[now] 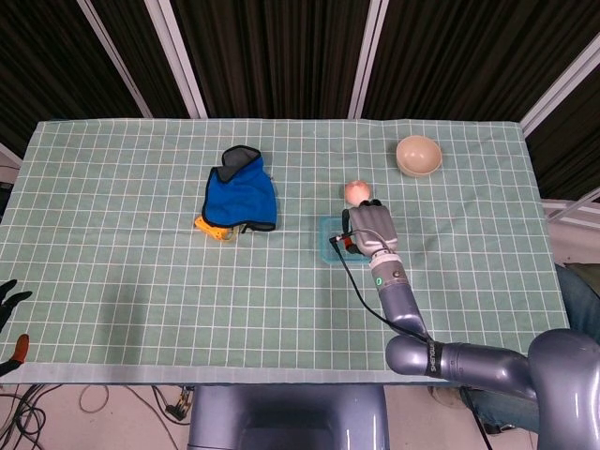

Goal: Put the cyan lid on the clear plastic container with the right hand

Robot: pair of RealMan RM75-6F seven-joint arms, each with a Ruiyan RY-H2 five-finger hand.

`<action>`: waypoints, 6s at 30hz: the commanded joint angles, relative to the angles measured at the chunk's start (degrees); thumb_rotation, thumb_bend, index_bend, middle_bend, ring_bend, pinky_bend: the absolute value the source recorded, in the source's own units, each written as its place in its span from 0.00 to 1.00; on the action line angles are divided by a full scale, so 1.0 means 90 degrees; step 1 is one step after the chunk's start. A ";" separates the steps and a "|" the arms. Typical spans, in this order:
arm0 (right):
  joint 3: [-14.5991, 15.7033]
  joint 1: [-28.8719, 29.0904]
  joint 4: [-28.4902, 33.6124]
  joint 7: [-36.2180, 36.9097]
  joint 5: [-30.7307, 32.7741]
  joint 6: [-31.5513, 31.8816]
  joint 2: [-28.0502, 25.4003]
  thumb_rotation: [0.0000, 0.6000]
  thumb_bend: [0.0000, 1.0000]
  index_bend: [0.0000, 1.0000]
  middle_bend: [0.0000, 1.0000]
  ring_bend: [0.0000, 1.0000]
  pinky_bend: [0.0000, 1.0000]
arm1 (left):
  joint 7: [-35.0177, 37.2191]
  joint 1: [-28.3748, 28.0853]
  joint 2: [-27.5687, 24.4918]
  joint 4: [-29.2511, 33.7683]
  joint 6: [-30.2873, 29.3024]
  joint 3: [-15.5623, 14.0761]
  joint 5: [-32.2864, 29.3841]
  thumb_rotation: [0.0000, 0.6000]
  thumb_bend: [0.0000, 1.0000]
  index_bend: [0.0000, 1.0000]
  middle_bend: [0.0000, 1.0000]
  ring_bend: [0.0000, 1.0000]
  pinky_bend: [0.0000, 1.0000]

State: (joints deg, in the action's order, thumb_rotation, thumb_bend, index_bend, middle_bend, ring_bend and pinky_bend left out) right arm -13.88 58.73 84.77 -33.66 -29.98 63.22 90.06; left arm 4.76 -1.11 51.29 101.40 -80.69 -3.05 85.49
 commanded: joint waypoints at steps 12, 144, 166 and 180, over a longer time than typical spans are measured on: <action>0.0146 -0.0067 -0.0206 -0.0540 -0.0003 -0.0116 0.0109 1.00 0.48 0.69 0.58 0.30 0.07 | -0.0022 -0.0004 0.0005 0.0002 0.0014 0.0001 -0.0016 1.00 0.52 0.14 0.00 0.00 0.00; 0.0072 -0.1215 -0.0970 -0.0732 -0.1547 -0.0142 0.0721 1.00 0.48 0.70 0.58 0.26 0.00 | -0.0082 -0.0013 -0.0006 0.0039 0.0074 -0.0005 -0.0078 1.00 0.52 0.14 0.00 0.00 0.00; -0.0493 -0.0699 -0.1911 -0.0695 -0.1288 -0.0547 0.0971 1.00 0.48 0.69 0.57 0.25 0.00 | 0.0002 -0.0038 -0.0033 0.0056 0.0152 -0.0005 -0.0126 1.00 0.52 0.14 0.00 0.00 0.00; -0.0466 -0.0590 -0.2530 -0.0452 -0.1466 -0.0806 0.1250 1.00 0.48 0.70 0.57 0.25 0.00 | -0.0011 -0.0047 -0.0044 0.0097 0.0195 0.0001 -0.0188 1.00 0.52 0.14 0.00 0.00 0.00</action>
State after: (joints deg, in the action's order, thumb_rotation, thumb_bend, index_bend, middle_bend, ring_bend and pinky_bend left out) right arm -18.13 53.37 62.14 -37.77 -43.12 56.08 101.19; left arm 4.67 -1.53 50.90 102.27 -78.94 -3.04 83.80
